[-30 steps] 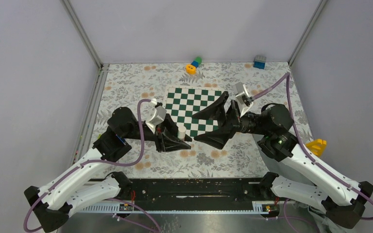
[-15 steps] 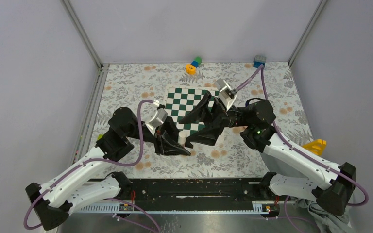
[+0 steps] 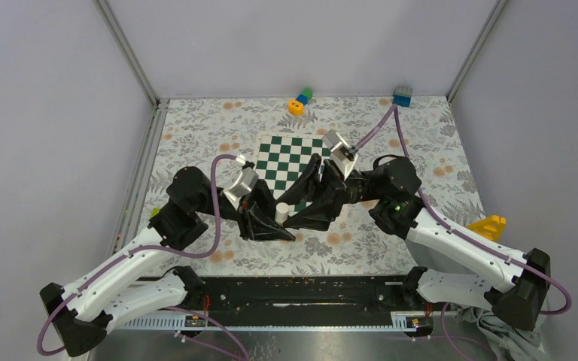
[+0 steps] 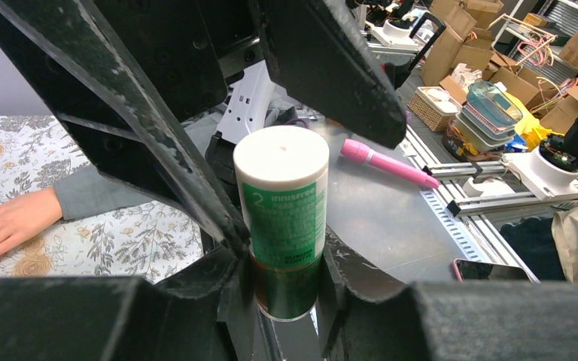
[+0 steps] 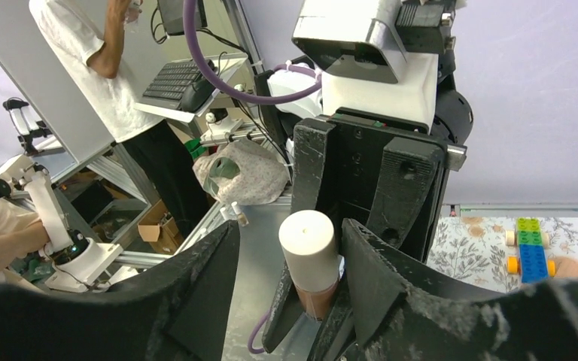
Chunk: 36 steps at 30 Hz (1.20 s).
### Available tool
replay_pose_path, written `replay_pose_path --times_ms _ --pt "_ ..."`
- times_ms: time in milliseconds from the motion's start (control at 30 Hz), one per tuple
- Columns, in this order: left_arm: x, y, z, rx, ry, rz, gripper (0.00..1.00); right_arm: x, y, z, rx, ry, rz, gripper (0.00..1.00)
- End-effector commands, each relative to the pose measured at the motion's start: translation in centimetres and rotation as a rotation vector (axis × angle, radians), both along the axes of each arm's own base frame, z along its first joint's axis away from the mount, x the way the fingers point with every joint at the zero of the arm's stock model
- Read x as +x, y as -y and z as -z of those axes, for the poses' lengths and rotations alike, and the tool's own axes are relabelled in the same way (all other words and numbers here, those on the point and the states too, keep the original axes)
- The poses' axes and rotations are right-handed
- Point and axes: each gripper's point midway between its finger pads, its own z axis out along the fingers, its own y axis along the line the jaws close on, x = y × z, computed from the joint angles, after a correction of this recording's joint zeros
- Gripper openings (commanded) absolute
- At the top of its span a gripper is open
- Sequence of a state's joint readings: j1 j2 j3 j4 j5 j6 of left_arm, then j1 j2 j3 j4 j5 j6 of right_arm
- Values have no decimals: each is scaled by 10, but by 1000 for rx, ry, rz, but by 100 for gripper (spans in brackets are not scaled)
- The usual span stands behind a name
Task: Paint the nails
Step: Screw the nail polish bottle.
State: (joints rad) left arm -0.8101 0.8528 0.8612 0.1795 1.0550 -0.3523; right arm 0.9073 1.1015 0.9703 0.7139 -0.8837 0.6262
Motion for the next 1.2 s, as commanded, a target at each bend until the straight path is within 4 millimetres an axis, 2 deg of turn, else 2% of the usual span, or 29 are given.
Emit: replay_pose_path --times_ms 0,267,333,433,700,867,1000,1167 --pt "-7 -4 -10 -49 51 26 0 -4 -1 -5 14 34 -11 57" --pt "-5 -3 -10 -51 52 14 0 -4 -2 -2 3 27 -12 39" --pt "-2 -2 -11 -55 50 -9 0 -4 -2 -1 -4 25 -11 27" --pt "7 -1 -9 -50 50 -68 0 0 -5 8 -52 18 17 1" --pt "41 1 -3 -19 37 -272 0 23 -6 36 -128 2 178 0" --pt "64 0 2 14 22 -391 0 49 -7 59 -204 -73 326 0" --pt "94 -7 14 68 10 -564 0 73 -4 73 -236 -158 464 0" --pt "107 -10 20 109 8 -632 0 99 -5 87 -292 -276 595 0"
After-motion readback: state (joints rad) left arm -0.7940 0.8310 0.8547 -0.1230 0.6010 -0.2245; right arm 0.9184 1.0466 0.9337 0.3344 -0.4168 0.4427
